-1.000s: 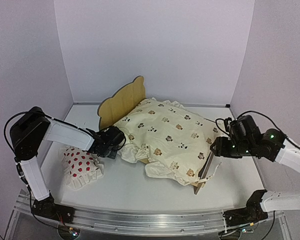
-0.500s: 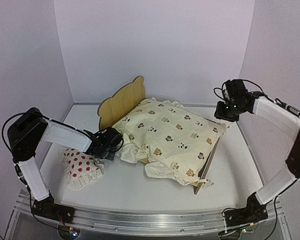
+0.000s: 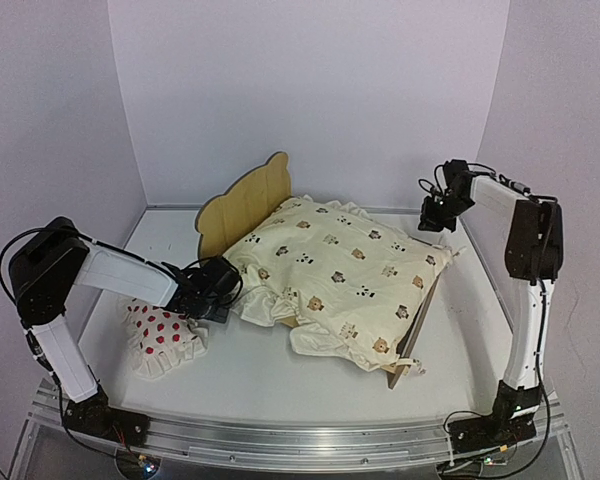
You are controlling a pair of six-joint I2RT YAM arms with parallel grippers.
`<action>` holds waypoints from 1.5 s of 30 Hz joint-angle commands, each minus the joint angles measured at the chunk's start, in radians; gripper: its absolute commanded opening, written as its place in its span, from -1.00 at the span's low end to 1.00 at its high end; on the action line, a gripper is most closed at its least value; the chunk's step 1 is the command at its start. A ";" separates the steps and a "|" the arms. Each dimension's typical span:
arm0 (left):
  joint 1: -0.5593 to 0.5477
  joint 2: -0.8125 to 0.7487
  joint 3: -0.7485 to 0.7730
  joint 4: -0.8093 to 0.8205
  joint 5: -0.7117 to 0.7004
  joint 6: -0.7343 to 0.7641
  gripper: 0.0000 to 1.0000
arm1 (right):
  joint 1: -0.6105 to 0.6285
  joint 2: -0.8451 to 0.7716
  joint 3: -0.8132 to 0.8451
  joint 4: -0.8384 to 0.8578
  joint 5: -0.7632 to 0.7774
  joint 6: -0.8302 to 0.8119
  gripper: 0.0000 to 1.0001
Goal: Set up the pet bed
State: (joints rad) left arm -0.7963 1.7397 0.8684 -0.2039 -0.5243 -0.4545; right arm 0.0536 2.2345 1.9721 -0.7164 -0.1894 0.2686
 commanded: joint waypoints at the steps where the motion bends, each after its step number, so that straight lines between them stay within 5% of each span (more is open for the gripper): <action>1: 0.006 -0.003 0.015 0.026 0.026 -0.007 -0.34 | 0.016 0.044 0.018 -0.110 -0.156 -0.048 -1.00; 15: 0.008 0.075 0.143 0.036 0.061 0.081 -0.33 | 0.043 -0.186 -0.435 -0.099 -0.304 -0.070 -1.00; 27: 0.015 0.241 0.350 0.050 0.133 0.200 -0.33 | 0.236 -0.583 -0.952 0.107 -0.281 0.068 -1.00; 37: 0.057 0.314 0.436 0.125 0.320 0.381 -0.35 | 0.580 -0.771 -1.151 0.256 -0.204 0.233 -1.00; 45: 0.128 0.320 0.461 0.141 0.347 0.448 -0.38 | 0.631 -0.902 -1.183 0.210 -0.002 0.213 -1.00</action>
State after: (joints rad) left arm -0.6280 2.0654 1.2737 -0.1841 -0.3373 -0.0785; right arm 0.6228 1.4247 0.7459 -0.6377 -0.1888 0.6005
